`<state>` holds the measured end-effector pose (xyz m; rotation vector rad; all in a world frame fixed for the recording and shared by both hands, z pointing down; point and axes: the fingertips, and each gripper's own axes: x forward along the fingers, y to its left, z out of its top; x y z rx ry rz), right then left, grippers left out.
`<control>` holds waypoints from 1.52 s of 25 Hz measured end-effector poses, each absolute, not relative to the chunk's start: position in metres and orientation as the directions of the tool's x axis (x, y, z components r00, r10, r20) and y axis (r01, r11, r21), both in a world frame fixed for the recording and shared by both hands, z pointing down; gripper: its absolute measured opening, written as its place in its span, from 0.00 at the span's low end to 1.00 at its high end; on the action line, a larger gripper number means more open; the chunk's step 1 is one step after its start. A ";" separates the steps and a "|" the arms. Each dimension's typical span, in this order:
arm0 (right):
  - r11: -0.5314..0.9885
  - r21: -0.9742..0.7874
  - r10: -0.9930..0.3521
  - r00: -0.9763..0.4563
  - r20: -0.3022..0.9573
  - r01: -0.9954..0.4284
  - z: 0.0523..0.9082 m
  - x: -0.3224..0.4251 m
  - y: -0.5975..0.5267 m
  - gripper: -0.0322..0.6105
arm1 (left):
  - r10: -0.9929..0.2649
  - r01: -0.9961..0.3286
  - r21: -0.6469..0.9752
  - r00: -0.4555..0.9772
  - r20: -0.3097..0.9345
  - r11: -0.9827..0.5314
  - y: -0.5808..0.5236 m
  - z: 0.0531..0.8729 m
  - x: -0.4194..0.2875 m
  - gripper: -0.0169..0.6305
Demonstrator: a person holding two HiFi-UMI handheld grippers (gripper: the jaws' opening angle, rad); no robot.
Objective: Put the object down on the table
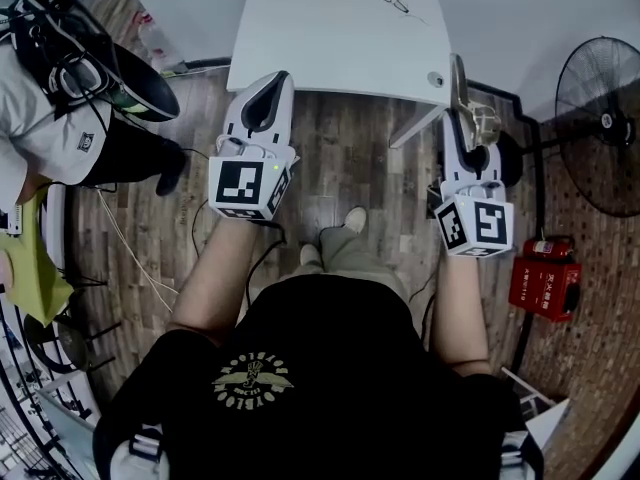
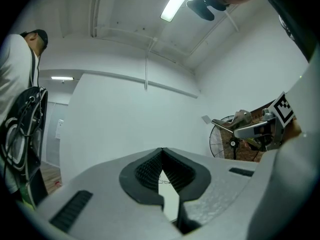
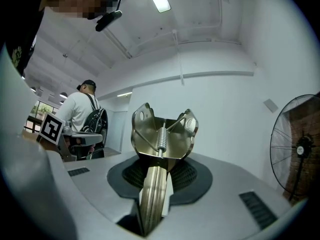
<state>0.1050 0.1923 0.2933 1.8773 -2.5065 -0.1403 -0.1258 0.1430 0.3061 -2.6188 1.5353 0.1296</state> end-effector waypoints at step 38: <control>0.383 0.038 -0.923 -0.384 -0.036 -0.923 0.310 0.184 0.003 0.19 | -0.916 -0.920 -0.046 0.391 -0.085 -0.389 -0.027 0.319 -0.049 0.04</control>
